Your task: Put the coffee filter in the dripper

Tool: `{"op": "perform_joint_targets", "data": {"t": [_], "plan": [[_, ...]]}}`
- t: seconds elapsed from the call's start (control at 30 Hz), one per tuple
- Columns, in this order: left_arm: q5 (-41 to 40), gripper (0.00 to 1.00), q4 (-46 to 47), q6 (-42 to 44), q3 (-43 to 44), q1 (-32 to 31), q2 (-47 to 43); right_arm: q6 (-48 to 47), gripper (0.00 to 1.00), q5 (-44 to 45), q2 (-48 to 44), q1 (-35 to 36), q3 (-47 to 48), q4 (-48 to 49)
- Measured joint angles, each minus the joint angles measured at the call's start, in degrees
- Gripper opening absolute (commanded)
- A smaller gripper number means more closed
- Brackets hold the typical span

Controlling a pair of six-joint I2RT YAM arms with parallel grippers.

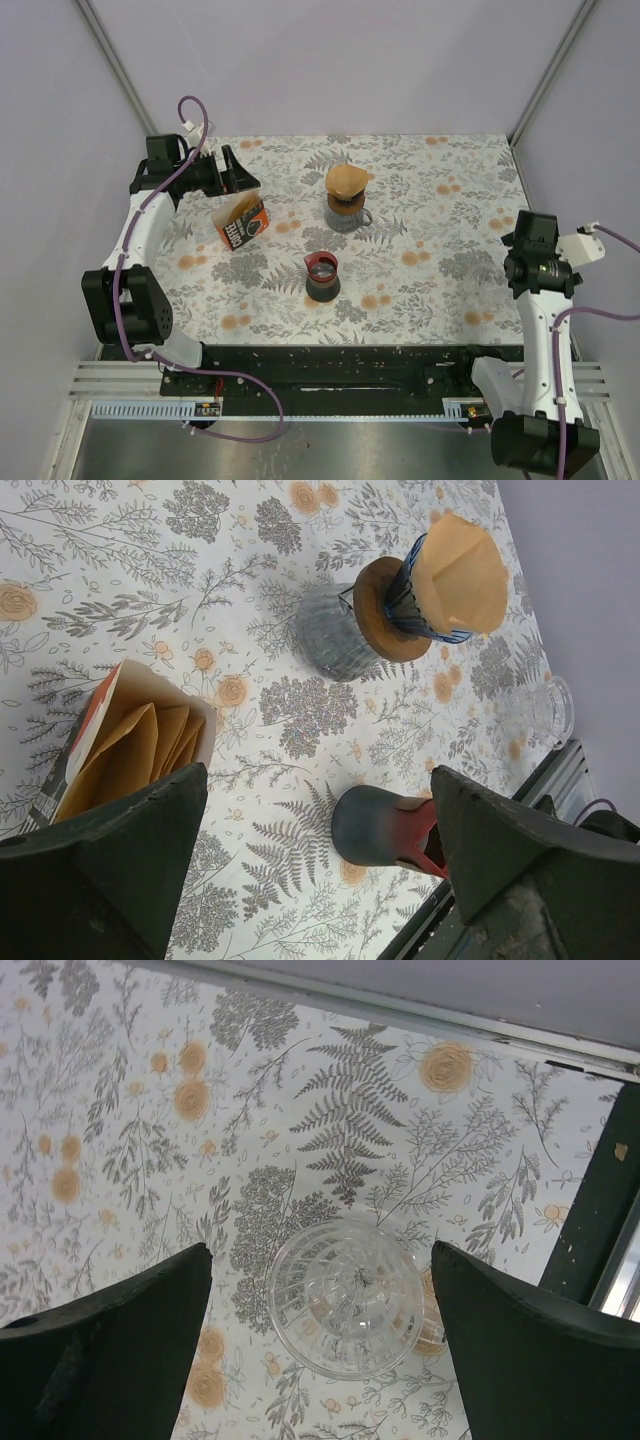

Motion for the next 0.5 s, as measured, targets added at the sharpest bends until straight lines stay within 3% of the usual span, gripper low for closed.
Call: {"op": "perform_joint_targets", "data": {"t": [0.1, 0.5], "plan": [[0.5, 0.97, 0.0, -0.5, 0.0, 0.0, 0.5, 5.7, 0.88, 2.3, -2.9, -0.5, -2.1, -1.9], [0.9, 0.96, 0.0, -0.4, 0.0, 0.0, 0.6, 20.3, 0.86, -5.9, -0.8, -1.2, -8.7, -8.9]]}}
